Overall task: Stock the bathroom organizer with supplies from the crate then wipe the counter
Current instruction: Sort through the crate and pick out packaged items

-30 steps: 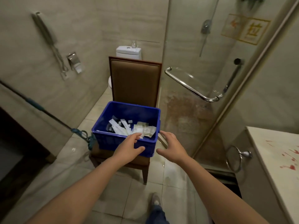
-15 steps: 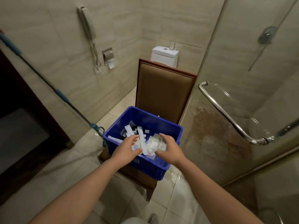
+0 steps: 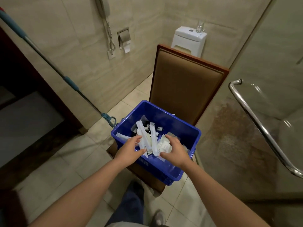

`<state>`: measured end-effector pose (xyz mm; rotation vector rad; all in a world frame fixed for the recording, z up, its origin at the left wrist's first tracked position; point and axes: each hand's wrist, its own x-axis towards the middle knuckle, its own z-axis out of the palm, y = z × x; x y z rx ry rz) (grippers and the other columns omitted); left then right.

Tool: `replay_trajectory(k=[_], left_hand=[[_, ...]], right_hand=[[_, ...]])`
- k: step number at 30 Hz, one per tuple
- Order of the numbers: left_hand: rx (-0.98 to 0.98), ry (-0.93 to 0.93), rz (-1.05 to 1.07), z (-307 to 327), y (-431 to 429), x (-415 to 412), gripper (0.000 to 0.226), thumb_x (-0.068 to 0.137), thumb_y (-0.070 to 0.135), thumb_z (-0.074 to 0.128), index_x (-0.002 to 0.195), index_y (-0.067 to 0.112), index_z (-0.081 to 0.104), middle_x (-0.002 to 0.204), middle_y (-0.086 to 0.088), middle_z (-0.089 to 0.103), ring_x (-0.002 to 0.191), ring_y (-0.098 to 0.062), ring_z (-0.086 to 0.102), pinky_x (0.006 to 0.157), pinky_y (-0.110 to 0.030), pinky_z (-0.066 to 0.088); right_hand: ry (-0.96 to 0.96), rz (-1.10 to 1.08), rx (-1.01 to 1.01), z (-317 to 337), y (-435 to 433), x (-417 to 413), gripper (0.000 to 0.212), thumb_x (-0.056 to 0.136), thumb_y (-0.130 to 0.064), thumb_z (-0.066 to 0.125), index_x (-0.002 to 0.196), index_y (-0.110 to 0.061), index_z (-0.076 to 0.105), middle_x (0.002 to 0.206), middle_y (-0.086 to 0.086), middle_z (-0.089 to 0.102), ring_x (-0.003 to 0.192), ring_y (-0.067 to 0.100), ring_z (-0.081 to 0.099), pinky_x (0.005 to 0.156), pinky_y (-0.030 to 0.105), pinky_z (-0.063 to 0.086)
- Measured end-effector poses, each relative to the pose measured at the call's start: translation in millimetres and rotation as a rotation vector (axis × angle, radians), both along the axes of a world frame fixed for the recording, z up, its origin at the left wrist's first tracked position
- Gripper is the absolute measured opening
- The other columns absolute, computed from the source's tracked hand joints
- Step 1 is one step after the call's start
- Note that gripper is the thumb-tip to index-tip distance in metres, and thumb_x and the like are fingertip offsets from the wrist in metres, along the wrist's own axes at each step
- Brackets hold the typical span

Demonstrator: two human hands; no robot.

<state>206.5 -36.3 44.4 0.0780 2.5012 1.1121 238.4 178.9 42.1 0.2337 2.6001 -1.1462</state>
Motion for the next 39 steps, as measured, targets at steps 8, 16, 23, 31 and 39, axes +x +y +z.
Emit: replay_trajectory(k=[8,16,23,31,39], left_hand=[[0.007,-0.127,-0.03,-34,-6,-74,0.062,0.089,0.029,0.067,0.143,0.027,0.037,0.141,0.006,0.047,0.124,-0.009,0.048,0.095,-0.029,0.043],[-0.035,-0.275,-0.084,-74,-16,-143,0.065,0.088,0.032,0.069,0.144,0.025,0.037,0.142,0.001,0.045,0.125,-0.012,0.047,0.103,-0.032,0.043],[-0.077,-0.358,-0.125,-118,-11,-177,0.066,0.089,0.03,0.068,0.146,0.022,0.035,0.146,-0.001,0.04,0.129,-0.016,0.046,0.101,-0.029,0.04],[-0.024,-0.472,-0.026,-177,-3,-201,0.075,0.085,0.017,0.072,0.148,0.02,0.03,0.147,-0.005,0.035,0.133,-0.022,0.042,0.107,-0.037,0.04],[-0.043,-0.489,0.063,-230,4,-213,0.089,0.082,0.013,0.074,0.152,0.022,0.019,0.152,-0.006,0.03,0.131,-0.028,0.045,0.104,-0.044,0.045]], right_hand=[[-0.105,-0.071,-0.01,-28,-1,-59,0.086,0.075,-0.034,0.071,0.15,-0.03,0.028,0.154,-0.001,0.032,0.134,0.018,0.04,0.101,0.033,0.044],[-0.237,-0.154,-0.055,-68,-15,-113,0.086,0.078,-0.031,0.071,0.151,-0.028,0.027,0.155,0.0,0.03,0.134,0.02,0.042,0.099,0.032,0.044],[-0.341,-0.248,-0.077,-116,-20,-132,0.083,0.08,-0.031,0.071,0.151,-0.028,0.028,0.151,0.001,0.034,0.129,0.019,0.045,0.087,0.026,0.042],[-0.461,-0.324,-0.131,-176,-26,-148,0.085,0.082,-0.028,0.071,0.153,-0.025,0.026,0.155,0.001,0.03,0.135,0.021,0.04,0.101,0.034,0.043],[-0.469,-0.349,-0.141,-225,-30,-173,0.076,0.084,-0.026,0.07,0.15,-0.025,0.031,0.149,0.002,0.036,0.127,0.019,0.047,0.091,0.03,0.044]])
